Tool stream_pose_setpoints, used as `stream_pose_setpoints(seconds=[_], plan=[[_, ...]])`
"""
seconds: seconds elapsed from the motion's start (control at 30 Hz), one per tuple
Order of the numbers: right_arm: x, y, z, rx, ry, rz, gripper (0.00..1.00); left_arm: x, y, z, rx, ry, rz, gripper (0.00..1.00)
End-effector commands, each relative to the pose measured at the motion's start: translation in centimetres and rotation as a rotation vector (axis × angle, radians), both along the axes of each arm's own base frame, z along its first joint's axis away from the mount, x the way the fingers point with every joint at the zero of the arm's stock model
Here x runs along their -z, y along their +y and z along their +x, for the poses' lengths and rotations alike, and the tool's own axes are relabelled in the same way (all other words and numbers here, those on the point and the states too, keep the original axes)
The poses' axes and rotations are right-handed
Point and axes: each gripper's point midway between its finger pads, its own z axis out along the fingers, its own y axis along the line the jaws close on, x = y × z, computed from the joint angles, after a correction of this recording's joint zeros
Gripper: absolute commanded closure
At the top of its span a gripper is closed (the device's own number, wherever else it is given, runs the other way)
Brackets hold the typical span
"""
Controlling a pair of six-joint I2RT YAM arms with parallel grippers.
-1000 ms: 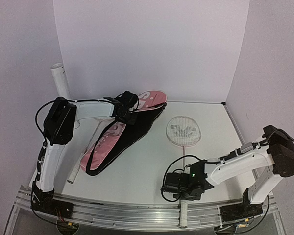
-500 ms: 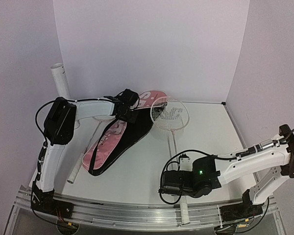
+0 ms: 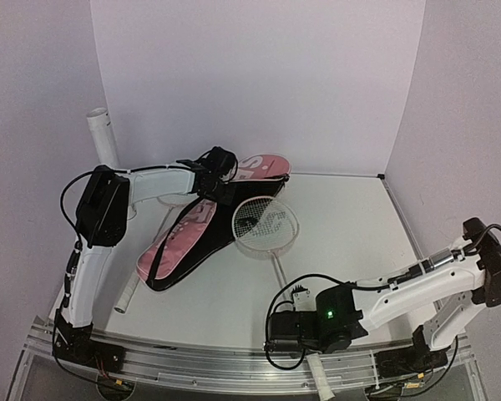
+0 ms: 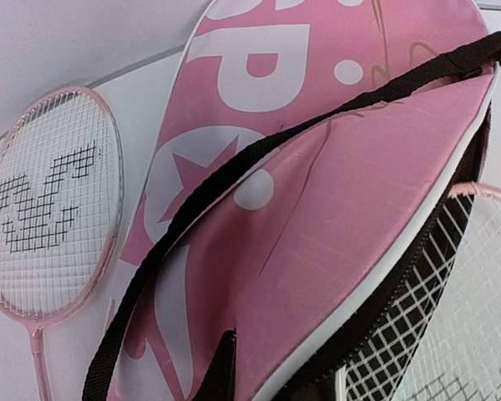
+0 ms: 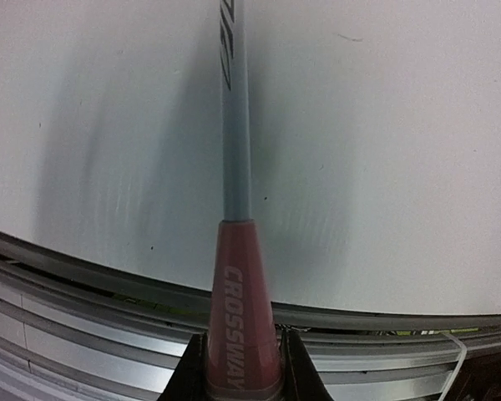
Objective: Pack up the badminton gear
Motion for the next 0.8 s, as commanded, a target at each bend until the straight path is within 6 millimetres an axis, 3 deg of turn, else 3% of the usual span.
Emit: stream_pose_setpoints(seconds=[0.0, 0.1, 0.2, 0.4, 0.53, 0.77], plan=[[-0.3, 0.7, -2.1, -0.074, 0.062, -0.003, 1.0, -5.9, -1.1, 3.9, -0.037, -0.18, -0.115, 1.0], [-1.0, 0.4, -1.6, -0.045, 0.026, 0.019, 1.0, -5.8, -0.8, 4.0, -0.038, -0.171, -0.113, 1.0], [-2.6, 1.2, 0.1, -0.022, -0.046, 0.055, 1.0, -5.2, -1.1, 2.7, -0.015, -0.132, -0.126, 1.0], [-2.9, 3.7, 3.6, 0.028, -0.062, 0.046, 1.0, -3.9, -3.5, -2.7, 0.103, -0.009, -0.124, 1.0], [-3.7, 5.1, 6.6, 0.056, -0.077, 0.058, 1.0, -3.1, -4.2, -5.2, 0.144, 0.09, -0.152, 1.0], [-5.9, 7.4, 11.8, 0.227, -0.075, 0.177, 1.0, -4.9, -9.2, -8.8, 0.334, 0.229, -0.316, 1.0]])
